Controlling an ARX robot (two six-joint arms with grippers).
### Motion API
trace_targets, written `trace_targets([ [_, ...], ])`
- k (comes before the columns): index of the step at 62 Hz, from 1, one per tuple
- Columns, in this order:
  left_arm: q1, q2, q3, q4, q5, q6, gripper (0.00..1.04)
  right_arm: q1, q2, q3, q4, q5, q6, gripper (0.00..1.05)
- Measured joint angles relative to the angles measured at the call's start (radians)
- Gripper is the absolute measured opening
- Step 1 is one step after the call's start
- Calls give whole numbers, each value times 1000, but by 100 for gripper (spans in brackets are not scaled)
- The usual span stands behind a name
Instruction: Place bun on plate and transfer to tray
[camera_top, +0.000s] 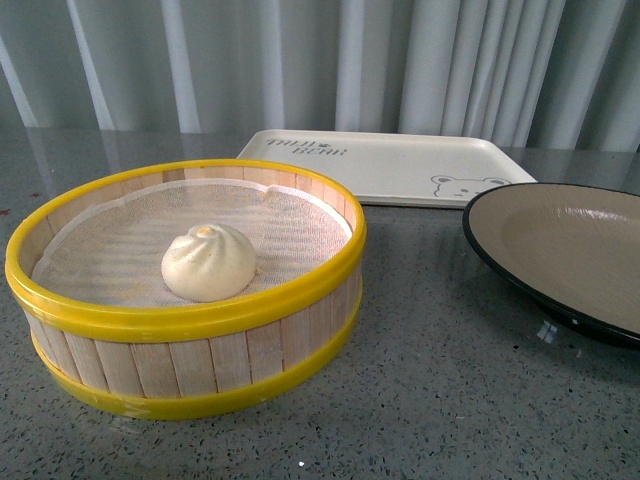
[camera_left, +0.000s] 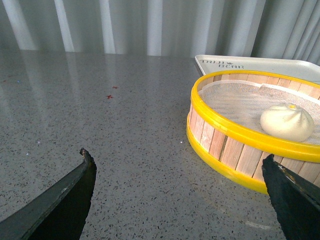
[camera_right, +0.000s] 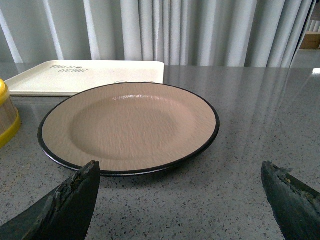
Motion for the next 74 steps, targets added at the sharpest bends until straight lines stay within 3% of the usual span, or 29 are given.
trace_targets([
  [74,0,0,0,0,0,0,98,0,0,0,0,0,0,96],
])
